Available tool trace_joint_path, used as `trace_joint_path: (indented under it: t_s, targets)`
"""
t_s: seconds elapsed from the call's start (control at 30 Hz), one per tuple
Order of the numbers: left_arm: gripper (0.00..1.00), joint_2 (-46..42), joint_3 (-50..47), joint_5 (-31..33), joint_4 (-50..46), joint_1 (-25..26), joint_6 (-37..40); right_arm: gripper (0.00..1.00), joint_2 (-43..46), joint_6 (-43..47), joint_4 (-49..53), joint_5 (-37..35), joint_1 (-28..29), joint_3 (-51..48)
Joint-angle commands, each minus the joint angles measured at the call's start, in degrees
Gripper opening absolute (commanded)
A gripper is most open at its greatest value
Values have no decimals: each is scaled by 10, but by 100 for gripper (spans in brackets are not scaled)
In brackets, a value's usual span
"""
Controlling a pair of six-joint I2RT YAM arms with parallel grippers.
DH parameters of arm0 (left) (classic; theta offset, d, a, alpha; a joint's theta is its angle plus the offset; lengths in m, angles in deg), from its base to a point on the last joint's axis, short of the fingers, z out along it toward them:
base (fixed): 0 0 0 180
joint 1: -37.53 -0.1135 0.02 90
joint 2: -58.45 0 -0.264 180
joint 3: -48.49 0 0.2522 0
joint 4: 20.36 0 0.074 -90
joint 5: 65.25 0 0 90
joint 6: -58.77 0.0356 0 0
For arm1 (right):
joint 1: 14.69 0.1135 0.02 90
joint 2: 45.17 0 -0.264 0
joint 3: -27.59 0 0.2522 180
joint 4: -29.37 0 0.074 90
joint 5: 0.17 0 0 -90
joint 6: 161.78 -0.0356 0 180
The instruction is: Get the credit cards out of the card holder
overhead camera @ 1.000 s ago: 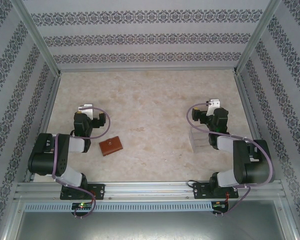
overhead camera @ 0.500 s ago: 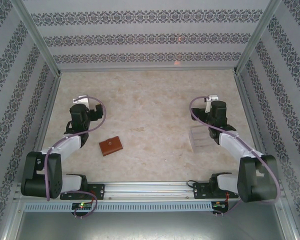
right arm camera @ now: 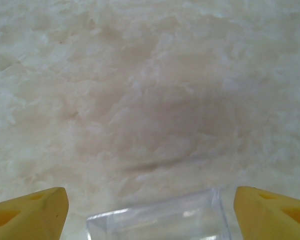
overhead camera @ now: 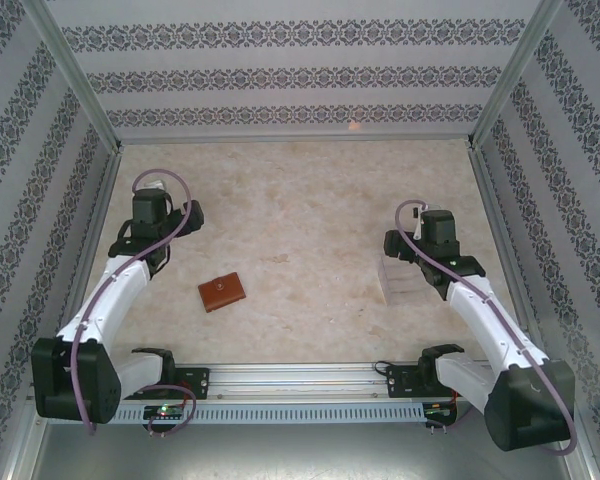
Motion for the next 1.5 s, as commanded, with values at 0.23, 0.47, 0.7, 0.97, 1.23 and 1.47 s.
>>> trace_joint_path:
  t_s: [0.23, 0.47, 0.7, 0.97, 1.23, 1.47]
  targets:
    - [100, -28, 104, -86, -230, 5, 0, 76, 33, -115, 199, 35, 20, 52]
    - [100, -30, 96, -77, -226, 4, 65, 71, 7, -127, 256, 41, 58, 72]
    - [100, -68, 57, -58, -200, 0, 124, 65, -28, -125, 267, 48, 96, 82]
    - [100, -39, 64, -93, -202, -29, 113, 43, -74, -116, 277, 11, 117, 95]
    - [100, -39, 64, -104, -201, -32, 111, 31, -128, -76, 281, -9, 124, 145]
    - [100, -42, 62, -105, -200, -38, 112, 26, -197, -45, 294, -15, 120, 205]
